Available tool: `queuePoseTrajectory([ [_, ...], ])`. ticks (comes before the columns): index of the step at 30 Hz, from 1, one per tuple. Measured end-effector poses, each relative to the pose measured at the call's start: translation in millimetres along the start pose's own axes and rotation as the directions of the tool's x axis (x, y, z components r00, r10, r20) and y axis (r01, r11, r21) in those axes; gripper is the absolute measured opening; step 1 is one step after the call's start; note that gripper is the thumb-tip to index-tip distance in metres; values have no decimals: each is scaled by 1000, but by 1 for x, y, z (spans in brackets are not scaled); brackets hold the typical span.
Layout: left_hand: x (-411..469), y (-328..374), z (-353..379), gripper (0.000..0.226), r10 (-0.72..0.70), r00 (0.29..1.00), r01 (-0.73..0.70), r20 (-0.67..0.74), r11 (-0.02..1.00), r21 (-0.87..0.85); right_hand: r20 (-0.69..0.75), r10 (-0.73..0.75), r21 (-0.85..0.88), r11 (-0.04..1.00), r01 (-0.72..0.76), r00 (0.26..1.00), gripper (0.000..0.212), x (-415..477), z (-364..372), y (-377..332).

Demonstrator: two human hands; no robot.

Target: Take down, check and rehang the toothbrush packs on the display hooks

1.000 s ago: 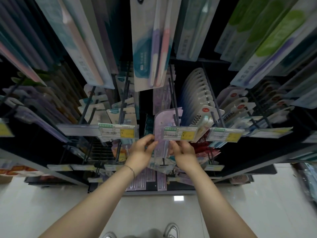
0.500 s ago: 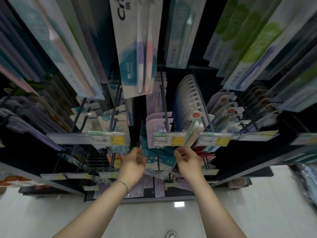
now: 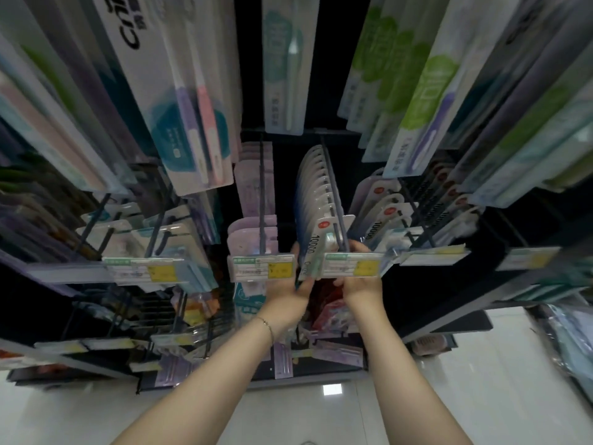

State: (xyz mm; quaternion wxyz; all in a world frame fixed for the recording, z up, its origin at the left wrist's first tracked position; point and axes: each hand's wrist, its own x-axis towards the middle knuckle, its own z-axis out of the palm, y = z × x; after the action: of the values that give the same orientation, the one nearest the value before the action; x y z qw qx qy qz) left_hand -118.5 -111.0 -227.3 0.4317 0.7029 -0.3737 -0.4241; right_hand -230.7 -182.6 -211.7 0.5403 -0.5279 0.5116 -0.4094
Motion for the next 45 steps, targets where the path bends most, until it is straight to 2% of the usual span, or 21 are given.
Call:
queuePoseTrajectory([
  [2, 8, 3, 7, 64, 8, 999, -10, -40, 999, -54, 43, 59, 158, 985, -65, 997, 27, 9, -2, -4],
  [7, 22, -13, 18, 52, 27, 987, -53, -161, 986, -156, 144, 84, 218, 969, -114, 986, 25, 13, -8, -8],
  [10, 15, -2, 23, 23, 18, 964, -69, -264, 980, -186, 172, 48, 66, 996, -60, 984, 26, 9, -13, -8],
  [12, 9, 4, 25, 30, 23, 955, -95, -295, 969, -229, 192, 67, -1, 998, -68, 979, 31, 7, -14, -8],
  [15, 4, 2, 23, 33, 52, 958, -119, -281, 967, -226, 233, 98, -11, 995, -98, 967, 44, 4, -16, -9],
  [19, -11, 3, 18, 19, 102, 963, -143, -250, 978, -153, 317, 39, -60, 998, -21, 948, 32, -10, -27, -11],
  [22, -24, 2, 14, 19, 188, 957, -206, -221, 977, -61, 358, -48, 16, 999, 45, 932, 20, -22, -34, -8],
  [26, -46, 4, 8, 24, 232, 958, -248, -167, 965, -81, 324, -82, 40, 997, 73, 942, 9, -40, -37, -2],
  [41, -82, -5, 10, 17, 253, 967, -255, -33, 951, -177, 253, -108, 61, 994, 96, 961, 7, -87, -50, 8],
  [45, -83, -13, 26, 16, 253, 967, -250, -4, 955, -159, 270, -87, -8, 996, 93, 959, 9, -90, -67, 10],
])
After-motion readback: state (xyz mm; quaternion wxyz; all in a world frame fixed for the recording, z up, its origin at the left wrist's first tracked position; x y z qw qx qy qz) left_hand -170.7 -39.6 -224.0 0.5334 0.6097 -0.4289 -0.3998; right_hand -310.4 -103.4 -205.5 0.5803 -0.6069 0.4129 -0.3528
